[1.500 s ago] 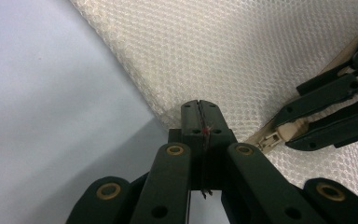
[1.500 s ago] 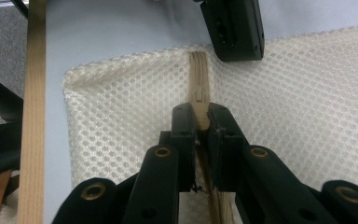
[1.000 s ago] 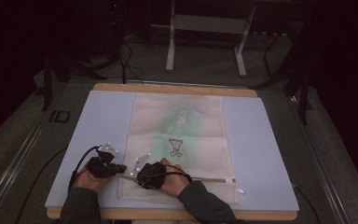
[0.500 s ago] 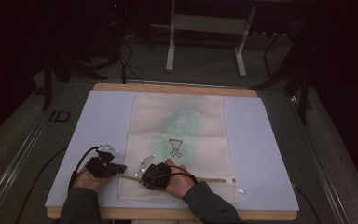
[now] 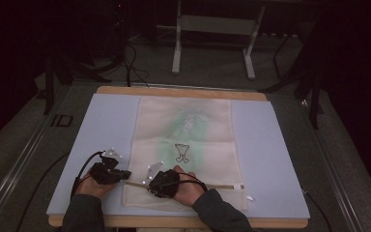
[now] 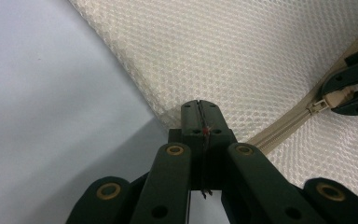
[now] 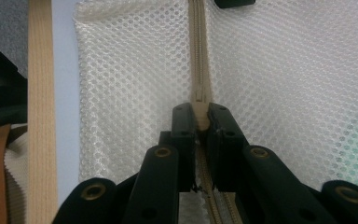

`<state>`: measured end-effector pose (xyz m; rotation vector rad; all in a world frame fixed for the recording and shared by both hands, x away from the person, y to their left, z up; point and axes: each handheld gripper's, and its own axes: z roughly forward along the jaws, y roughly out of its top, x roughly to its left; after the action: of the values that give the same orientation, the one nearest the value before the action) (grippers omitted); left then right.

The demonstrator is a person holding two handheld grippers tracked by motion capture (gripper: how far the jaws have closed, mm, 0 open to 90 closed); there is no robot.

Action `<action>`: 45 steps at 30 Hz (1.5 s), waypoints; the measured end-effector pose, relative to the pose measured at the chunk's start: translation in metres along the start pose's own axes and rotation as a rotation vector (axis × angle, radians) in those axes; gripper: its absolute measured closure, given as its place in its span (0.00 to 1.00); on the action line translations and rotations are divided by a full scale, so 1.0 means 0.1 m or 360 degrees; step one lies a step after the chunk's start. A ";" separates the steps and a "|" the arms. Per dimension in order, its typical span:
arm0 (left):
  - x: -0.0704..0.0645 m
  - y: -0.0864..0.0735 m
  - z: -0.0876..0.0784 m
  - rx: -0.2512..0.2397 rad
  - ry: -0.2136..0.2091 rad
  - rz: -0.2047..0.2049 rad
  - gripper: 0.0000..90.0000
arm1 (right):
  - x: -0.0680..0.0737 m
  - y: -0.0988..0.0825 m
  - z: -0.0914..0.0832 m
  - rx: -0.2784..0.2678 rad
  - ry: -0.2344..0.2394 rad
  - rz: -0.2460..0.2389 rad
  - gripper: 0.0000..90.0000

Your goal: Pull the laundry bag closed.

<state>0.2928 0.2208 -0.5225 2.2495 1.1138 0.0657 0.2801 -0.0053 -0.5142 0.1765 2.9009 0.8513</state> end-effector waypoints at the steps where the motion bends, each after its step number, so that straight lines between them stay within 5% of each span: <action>1: 0.00 0.00 0.00 -0.0001 -0.0001 -0.0001 1.00 | 0.00 0.00 0.00 0.0002 -0.0007 -0.0001 0.91; 45: 0.00 0.00 0.00 -0.0002 -0.0004 -0.0006 1.00 | 0.03 -0.21 -0.16 0.0024 -0.0037 0.0006 0.91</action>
<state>0.2928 0.2211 -0.5226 2.2458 1.1165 0.0616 0.2728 -0.0312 -0.5128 0.1916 2.8872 0.8228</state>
